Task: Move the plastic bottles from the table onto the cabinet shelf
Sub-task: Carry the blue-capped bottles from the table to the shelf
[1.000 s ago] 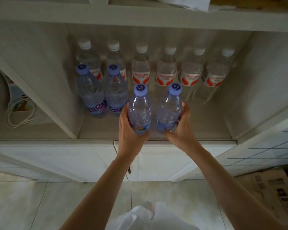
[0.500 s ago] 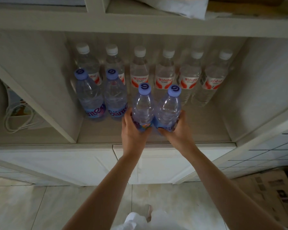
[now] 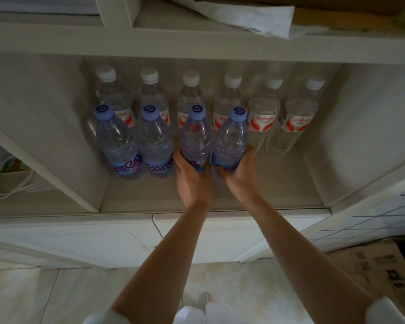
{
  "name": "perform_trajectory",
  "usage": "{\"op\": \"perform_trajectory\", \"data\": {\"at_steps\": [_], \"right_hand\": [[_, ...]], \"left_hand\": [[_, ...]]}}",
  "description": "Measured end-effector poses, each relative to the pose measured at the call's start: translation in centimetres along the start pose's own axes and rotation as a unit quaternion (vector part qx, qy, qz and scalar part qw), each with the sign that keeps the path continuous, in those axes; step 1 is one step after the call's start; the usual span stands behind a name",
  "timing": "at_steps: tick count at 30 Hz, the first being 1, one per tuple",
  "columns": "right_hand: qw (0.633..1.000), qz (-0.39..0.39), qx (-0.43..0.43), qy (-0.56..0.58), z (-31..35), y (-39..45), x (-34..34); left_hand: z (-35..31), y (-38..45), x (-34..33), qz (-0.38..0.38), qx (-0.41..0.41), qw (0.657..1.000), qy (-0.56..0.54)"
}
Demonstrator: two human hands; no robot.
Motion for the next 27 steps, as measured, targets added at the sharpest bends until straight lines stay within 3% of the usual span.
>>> {"op": "perform_trajectory", "data": {"at_steps": [18, 27], "right_hand": [[0.994, 0.032, -0.106, -0.019, -2.3, -7.0, 0.3], [0.996, 0.07, -0.026, -0.038, 1.2, -13.1, 0.6]], "left_hand": [[2.3, -3.8, 3.0, 0.066, -0.011, 0.997, -0.036], [3.6, -8.9, 8.1, 0.08, -0.081, 0.993, -0.002]]}}
Point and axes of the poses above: each hand's wrist, its own y-axis towards the middle knuckle, its own x-axis out of the back of the hand, z = x × y, the point moved 9 cm from there along y, towards the middle knuckle, and after that the axes turned 3 degrees about y, right-handed, at the moved point
